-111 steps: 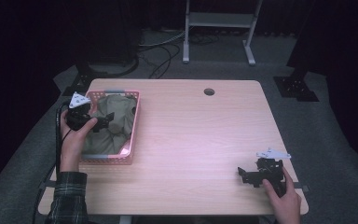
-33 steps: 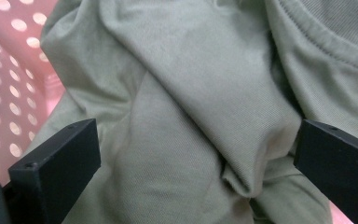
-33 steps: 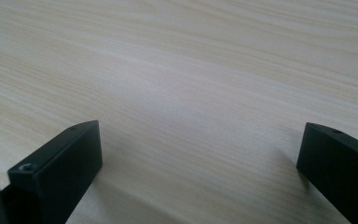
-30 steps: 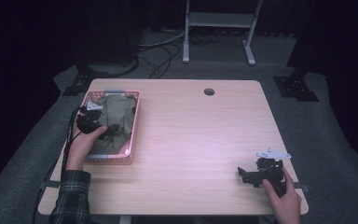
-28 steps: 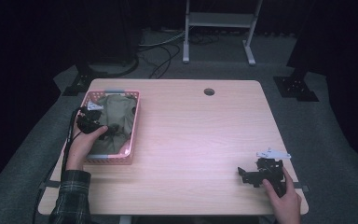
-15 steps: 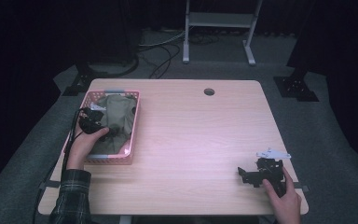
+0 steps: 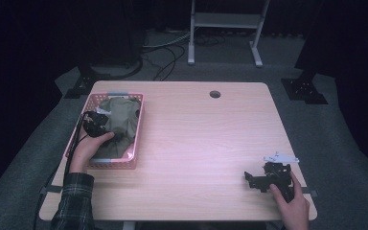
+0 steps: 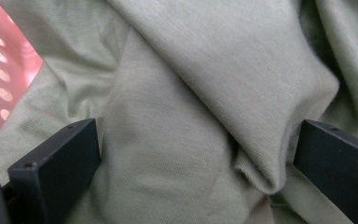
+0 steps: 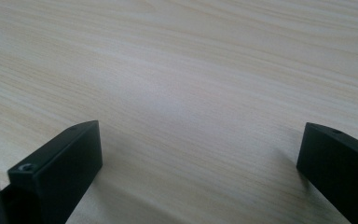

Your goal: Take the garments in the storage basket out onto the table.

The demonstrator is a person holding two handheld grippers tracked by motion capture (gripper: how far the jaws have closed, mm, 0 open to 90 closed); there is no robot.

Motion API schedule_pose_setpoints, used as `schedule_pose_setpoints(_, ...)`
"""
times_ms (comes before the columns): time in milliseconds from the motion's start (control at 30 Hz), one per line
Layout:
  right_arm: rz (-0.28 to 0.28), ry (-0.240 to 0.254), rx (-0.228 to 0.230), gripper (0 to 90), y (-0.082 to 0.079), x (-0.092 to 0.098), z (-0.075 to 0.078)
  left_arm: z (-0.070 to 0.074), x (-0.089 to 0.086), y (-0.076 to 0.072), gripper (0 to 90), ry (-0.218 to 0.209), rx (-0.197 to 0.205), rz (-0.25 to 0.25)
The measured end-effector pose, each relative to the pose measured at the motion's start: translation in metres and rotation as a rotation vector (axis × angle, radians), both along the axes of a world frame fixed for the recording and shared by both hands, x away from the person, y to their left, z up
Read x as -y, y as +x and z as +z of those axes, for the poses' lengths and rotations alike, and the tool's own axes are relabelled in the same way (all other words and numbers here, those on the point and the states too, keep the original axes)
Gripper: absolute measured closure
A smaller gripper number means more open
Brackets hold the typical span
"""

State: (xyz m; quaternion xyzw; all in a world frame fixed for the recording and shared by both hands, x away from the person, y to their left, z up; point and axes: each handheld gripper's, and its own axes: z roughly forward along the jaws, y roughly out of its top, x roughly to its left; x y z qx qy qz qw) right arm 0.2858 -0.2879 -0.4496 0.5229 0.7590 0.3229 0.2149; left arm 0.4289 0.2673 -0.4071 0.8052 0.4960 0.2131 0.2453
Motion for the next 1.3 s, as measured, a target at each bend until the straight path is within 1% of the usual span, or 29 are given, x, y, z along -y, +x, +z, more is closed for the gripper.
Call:
schedule_pose_setpoints(133, 0.0, 0.0, 0.0, 0.0, 0.0, 0.0, 0.0, -0.0006, 0.0027, 0.001, 0.0, 0.032, -0.018, 0.008)
schedule_pose_setpoints(300, 0.0, 0.0, 0.0, 0.0, 0.0, 0.0, 0.0, -0.0012, 0.0033, 0.0023, 0.0, 0.034, -0.036, 0.025)
schedule_pose_setpoints(500, 0.0, 0.0, 0.0, 0.0, 0.0, 0.0, 0.0, -0.0029, 0.0058, 0.0045, 0.0, 0.054, -0.064, 0.023)
schedule_pose_setpoints(600, 0.0, 0.0, 0.0, 0.0, 0.0, 0.0, 0.0, -0.0038, 0.0048, 0.0059, 0.2, 0.037, -0.082, 0.023)
schedule_pose_setpoints(700, 0.0, 0.0, 0.0, 0.0, 0.0, 0.0, 0.0, -0.0049, 0.0036, 0.0067, 0.3, 0.027, -0.09, 0.022)
schedule_pose_setpoints(833, 0.0, 0.0, 0.0, 0.0, 0.0, 0.0, 0.0, -0.0051, 0.0041, 0.0079, 1.1, 0.04, -0.104, 0.018)
schedule_pose_setpoints(900, 0.0, 0.0, 0.0, 0.0, 0.0, 0.0, 0.0, -0.0041, 0.004, 0.0079, 5.4, 0.062, -0.105, 0.019)
schedule_pose_setpoints(1000, 0.0, 0.0, 0.0, 0.0, 0.0, 0.0, 0.0, -0.0035, 0.0043, 0.0082, 7.5, 0.077, -0.11, 0.016)
schedule_pose_setpoints(1200, 0.0, 0.0, 0.0, 0.0, 0.0, 0.0, 0.0, -0.0015, 0.0017, 0.0072, 16.2, 0.089, -0.103, 0.012)
schedule_pose_setpoints(1300, 0.0, 0.0, 0.0, 0.0, 0.0, 0.0, 0.0, 0.0004, 0.0013, 0.0068, 24.2, 0.111, -0.095, 0.02)
